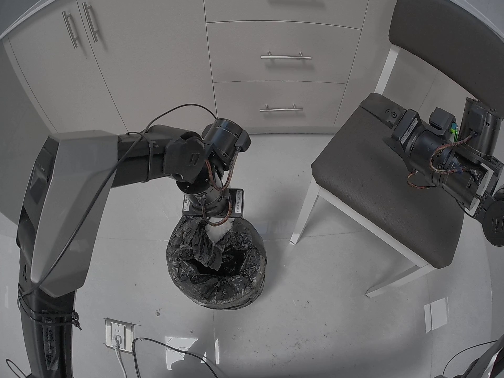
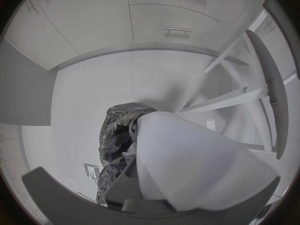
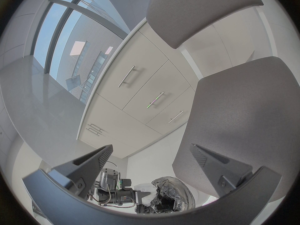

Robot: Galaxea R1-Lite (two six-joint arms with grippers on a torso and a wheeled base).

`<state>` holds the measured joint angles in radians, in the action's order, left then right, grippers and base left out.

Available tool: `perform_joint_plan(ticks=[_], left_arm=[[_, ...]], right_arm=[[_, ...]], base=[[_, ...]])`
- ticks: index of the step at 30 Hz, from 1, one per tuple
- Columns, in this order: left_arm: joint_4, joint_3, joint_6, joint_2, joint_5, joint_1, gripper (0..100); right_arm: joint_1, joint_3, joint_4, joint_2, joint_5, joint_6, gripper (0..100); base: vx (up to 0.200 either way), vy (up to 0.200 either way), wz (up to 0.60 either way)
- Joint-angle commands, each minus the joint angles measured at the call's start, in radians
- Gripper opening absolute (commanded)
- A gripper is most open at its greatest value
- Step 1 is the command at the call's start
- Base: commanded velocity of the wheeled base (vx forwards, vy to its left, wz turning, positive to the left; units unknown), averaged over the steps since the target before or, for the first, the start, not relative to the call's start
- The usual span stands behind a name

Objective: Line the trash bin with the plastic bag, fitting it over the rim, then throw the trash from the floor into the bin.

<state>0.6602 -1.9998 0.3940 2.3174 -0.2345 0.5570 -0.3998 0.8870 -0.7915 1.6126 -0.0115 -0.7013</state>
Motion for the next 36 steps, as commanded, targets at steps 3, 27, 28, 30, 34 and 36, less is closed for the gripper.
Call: perform_joint_plan(ticks=[3,27,28,30,34,36], left_arm=[[-0.001,0.000,0.000,0.020,-0.002,0.000,0],[-0.002,0.000,0.002,0.017,-0.002,-0.002,100],[-0.002,0.000,0.002,0.017,-0.002,0.000,100],[-0.002,0.000,0.003,0.017,-0.002,0.000,100],[-0.002,0.000,0.022,0.014,-0.002,0.000,0],[-0.004,0.000,0.025,0.013,-0.002,0.001,0]], right_arm=[[-0.001,0.001,-0.002,0.000,-0.001,0.000,100],[-0.001,0.001,-0.002,0.000,-0.001,0.000,100],[-0.001,0.001,-0.002,0.003,-0.001,0.000,100],[-0.001,0.001,-0.002,0.003,-0.001,0.000,100],[-0.001,0.001,-0.002,0.000,-0.001,0.000,100],[-0.001,0.001,-0.002,0.000,-0.001,0.000,100]], base=[[0.000,0.000,0.00],[0.000,0.000,0.00],[0.000,0.000,0.00],[0.000,0.000,0.00],[0.000,0.000,0.00],[0.000,0.000,0.00]])
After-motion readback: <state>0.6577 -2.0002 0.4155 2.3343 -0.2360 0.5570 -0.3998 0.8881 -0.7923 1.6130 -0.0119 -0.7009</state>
